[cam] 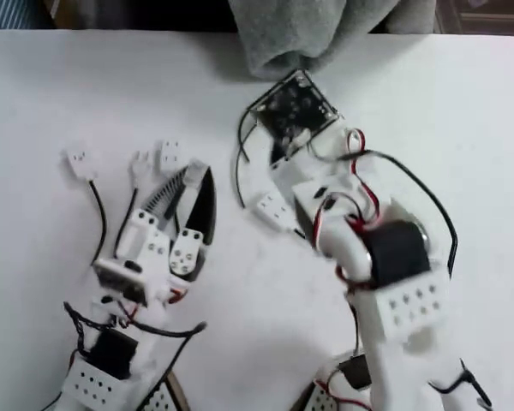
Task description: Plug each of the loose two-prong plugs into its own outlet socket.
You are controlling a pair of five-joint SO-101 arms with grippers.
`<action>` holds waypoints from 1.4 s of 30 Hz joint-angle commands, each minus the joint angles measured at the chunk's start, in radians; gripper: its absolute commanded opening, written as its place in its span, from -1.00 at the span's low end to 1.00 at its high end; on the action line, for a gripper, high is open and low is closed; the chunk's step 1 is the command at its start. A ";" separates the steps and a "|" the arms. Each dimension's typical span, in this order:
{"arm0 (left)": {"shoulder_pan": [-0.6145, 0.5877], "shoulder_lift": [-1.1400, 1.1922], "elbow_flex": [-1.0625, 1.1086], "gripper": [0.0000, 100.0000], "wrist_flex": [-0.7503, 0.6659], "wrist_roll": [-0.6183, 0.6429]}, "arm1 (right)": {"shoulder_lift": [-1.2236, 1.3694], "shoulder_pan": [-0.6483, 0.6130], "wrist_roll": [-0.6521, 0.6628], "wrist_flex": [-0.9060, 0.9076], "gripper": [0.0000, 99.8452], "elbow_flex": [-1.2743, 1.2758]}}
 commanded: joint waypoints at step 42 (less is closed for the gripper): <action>-0.005 -0.013 -0.046 -0.95 -0.163 0.002 | 0.070 -0.214 0.000 -0.286 -0.96 -0.049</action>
